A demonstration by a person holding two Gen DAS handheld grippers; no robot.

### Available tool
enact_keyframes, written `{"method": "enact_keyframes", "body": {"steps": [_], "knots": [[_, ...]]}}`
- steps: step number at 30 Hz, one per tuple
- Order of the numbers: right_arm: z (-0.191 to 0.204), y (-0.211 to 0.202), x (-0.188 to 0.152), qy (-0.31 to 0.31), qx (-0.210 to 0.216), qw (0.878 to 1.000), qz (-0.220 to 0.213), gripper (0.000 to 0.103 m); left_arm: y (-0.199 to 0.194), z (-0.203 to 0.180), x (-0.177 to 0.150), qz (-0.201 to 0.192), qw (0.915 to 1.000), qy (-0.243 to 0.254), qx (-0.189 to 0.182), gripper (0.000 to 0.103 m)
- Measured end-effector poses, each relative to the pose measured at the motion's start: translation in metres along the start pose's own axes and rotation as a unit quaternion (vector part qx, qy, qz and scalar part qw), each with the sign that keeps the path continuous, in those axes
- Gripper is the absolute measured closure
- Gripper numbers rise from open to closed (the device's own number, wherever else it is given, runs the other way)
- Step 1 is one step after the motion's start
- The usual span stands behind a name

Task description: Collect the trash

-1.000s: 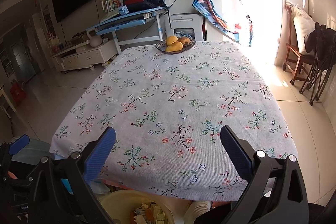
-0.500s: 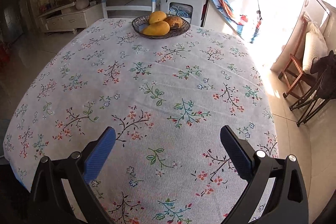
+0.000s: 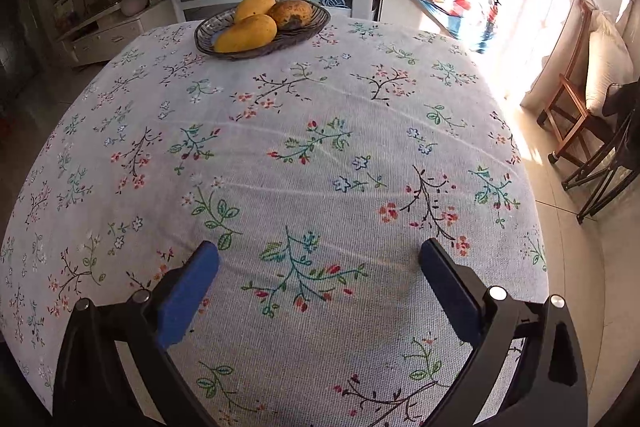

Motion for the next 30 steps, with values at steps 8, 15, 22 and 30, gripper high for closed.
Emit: {"method": "enact_keyframes", "body": {"steps": [8,15,22,30], "knots": [[-0.002,0.002,0.004,0.003,-0.002,1.000,0.001,0.007,0.001,0.005,0.001,0.000,1.0000,-0.010,0.000,0.007],[-0.002,0.001,0.003,0.003,-0.002,1.000,0.000,0.007,0.002,0.004,-0.005,0.010,0.9998,-0.013,-0.013,0.007],[-0.002,0.002,0.003,0.003,-0.002,1.000,0.000,0.007,0.007,0.014,-0.020,0.038,0.9978,-0.040,-0.037,0.007],[-0.001,0.001,0.003,0.003,-0.002,1.000,0.000,0.007,0.007,0.051,-0.021,0.031,0.9939,-0.098,-0.041,0.007]]}}
Point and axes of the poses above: each gripper's, at about its wrist camera, not at the fingertips, and y roughly the way its jaws point, z to its left, x to its top, the point moved 1 cm from there along y, roughly the way its jaws point, and after that the axes turned 5 degrees about -z, right-handed, at the moved point
